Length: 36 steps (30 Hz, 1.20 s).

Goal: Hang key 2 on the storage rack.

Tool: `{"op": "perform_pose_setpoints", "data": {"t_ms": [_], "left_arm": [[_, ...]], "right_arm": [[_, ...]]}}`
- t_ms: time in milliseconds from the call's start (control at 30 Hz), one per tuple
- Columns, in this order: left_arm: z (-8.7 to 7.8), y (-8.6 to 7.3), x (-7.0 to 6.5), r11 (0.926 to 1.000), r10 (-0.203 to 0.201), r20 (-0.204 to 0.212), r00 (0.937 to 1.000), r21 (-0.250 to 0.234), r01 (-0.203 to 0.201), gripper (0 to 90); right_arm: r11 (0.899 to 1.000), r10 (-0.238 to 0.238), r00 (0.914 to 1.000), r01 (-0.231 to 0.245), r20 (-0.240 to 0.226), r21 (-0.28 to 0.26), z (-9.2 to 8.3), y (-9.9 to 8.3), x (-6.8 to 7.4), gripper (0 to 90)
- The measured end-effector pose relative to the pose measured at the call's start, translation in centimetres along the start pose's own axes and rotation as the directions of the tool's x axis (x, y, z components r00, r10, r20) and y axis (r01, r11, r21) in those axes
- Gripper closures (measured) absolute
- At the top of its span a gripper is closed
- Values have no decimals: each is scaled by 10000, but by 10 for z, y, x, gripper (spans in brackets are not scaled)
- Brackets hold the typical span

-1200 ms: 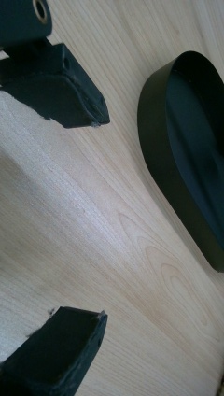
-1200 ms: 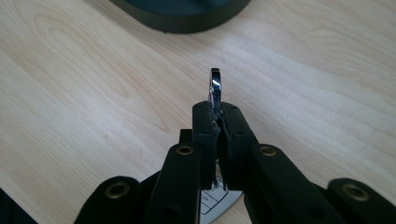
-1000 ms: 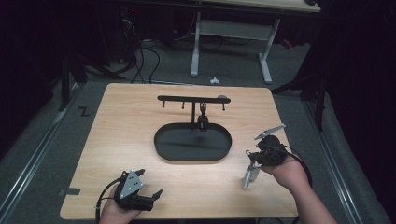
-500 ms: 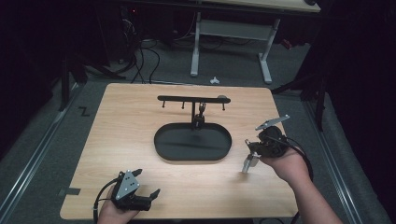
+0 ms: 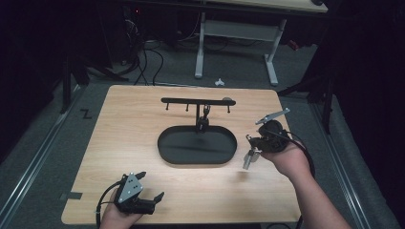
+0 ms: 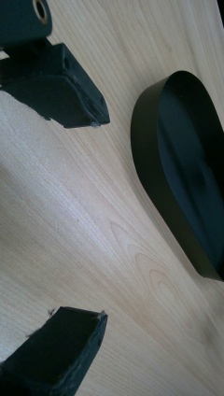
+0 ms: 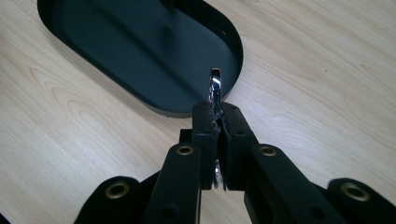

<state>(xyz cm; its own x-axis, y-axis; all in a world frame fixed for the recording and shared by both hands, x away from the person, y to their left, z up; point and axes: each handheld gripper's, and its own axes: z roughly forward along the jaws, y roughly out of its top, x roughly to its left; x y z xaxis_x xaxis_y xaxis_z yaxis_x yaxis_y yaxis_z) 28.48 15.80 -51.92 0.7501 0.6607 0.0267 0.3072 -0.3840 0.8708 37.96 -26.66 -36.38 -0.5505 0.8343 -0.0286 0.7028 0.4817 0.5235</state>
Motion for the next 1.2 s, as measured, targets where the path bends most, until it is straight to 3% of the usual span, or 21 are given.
{"op": "perform_pose_setpoints", "data": {"t_ms": [867, 1200], "left_arm": [[-10, -6, 0, 9999, -68, -196, 9998, 126, 70, 60], [-10, -7, 1, 9999, -56, -228, 9997, 144, 60, 60]], "right_arm": [[9966, -578, 9982, 568, -159, -599, 9, 65, 14, 862], [9967, -551, 9983, 539, -190, -603, 17, 80, 8, 862]]}}
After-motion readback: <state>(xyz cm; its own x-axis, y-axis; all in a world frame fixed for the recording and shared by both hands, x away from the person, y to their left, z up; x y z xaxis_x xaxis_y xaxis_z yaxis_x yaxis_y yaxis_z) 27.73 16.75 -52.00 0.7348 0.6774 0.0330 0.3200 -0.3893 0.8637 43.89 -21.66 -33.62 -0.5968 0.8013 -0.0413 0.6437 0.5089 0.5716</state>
